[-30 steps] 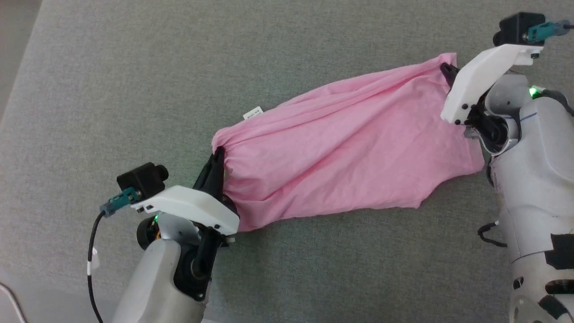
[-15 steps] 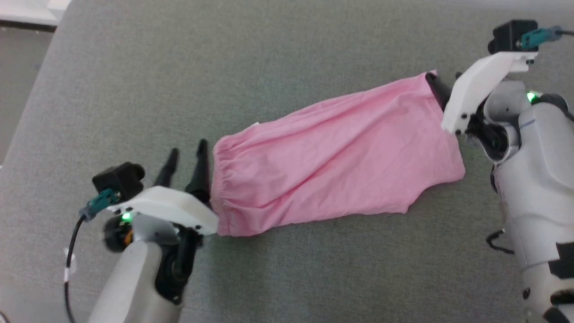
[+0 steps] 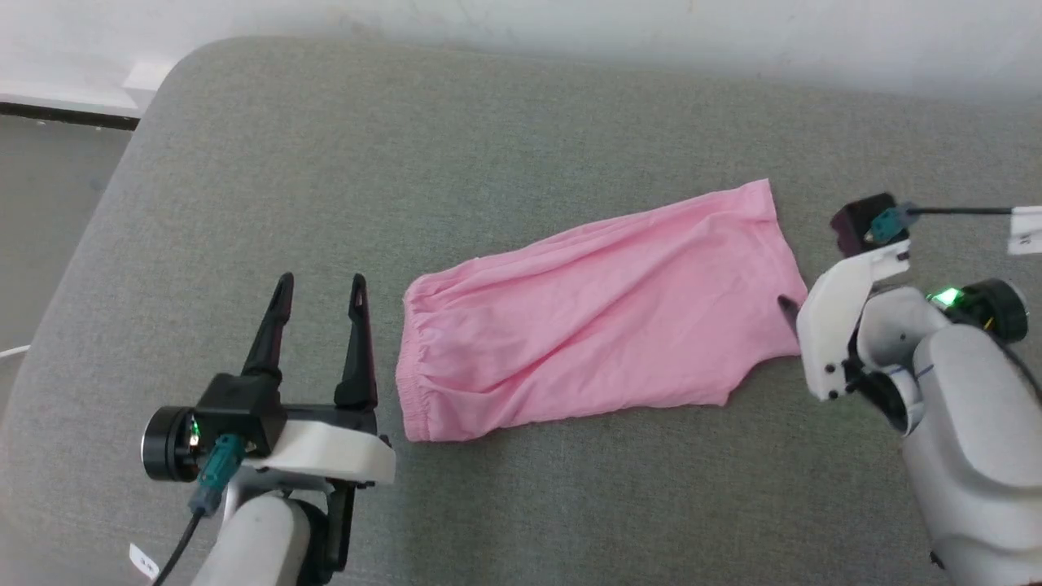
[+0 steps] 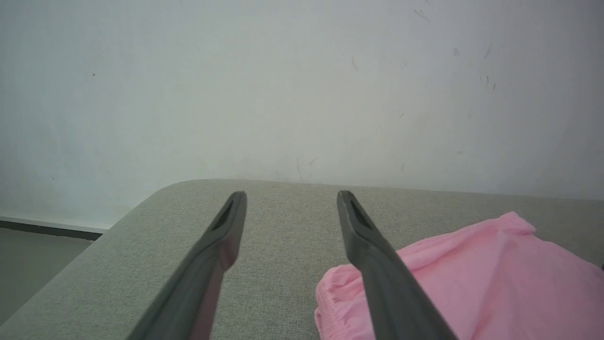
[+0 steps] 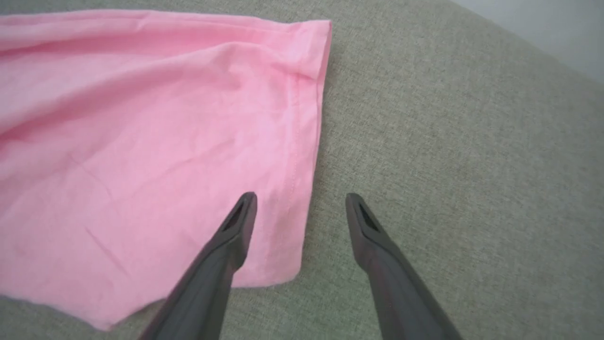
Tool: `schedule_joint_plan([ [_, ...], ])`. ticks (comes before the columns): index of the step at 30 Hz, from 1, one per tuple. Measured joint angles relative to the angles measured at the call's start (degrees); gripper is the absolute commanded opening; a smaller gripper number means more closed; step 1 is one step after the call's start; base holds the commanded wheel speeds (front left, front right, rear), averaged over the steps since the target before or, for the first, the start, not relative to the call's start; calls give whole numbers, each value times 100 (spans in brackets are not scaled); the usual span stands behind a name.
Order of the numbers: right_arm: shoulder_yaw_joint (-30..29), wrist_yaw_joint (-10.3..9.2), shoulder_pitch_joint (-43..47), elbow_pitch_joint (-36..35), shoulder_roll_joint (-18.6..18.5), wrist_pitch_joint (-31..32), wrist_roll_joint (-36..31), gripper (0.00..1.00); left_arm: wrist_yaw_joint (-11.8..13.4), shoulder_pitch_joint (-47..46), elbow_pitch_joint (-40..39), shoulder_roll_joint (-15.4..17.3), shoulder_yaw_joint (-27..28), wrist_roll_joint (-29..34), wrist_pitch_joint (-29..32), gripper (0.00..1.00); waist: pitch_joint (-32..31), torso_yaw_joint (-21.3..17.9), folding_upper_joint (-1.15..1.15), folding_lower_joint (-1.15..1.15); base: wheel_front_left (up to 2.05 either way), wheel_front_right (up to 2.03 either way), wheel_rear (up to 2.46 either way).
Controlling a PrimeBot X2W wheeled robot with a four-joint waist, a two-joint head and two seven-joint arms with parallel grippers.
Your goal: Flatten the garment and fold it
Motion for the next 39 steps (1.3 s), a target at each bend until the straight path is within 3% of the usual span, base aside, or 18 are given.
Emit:
schedule_joint_plan([
  [6, 132, 0, 160, -146, 71, 291, -197, 100, -156, 253, -124, -258, 198, 183, -3, 100, 61, 22, 0, 1, 0, 0, 0],
  [17, 11, 0, -20, 296, 119, 272, -523, 100, -592, 259, -60, -671, 466, 214, -3, 100, 292, 218, 0, 1, 0, 0, 0],
  [19, 52, 0, -87, 348, 103, 269, -485, 22, -649, 260, 57, -699, 439, 210, 5, 100, 322, 234, 0, 1, 0, 0, 0],
  [20, 74, 0, -108, 370, 102, 250, -445, 0, -657, 263, 112, -710, 414, 192, 76, 100, 329, 231, 0, 1, 0, 0, 0],
  [23, 189, 10, -136, 426, 143, 219, -270, 0, -657, 269, 169, -732, 363, 73, 549, 100, 314, 192, 0, 1, 0, 0, 0],
  [26, 257, 9, -156, 472, 140, 154, -163, 0, -637, 273, 131, -754, 271, -94, 1416, 100, 287, 140, 0, 2, 0, 0, 0],
  [33, 377, 9, -198, 556, 140, 33, -29, 0, -297, 254, -20, -765, 81, -350, 3433, 100, 266, 11, 0, 2, 0, 0, 0],
  [39, 527, 9, -280, 548, 129, 2, 83, 0, -229, -83, 500, -730, 57, -471, 4180, 100, 328, -87, 0, 2, 0, 0, 0],
])
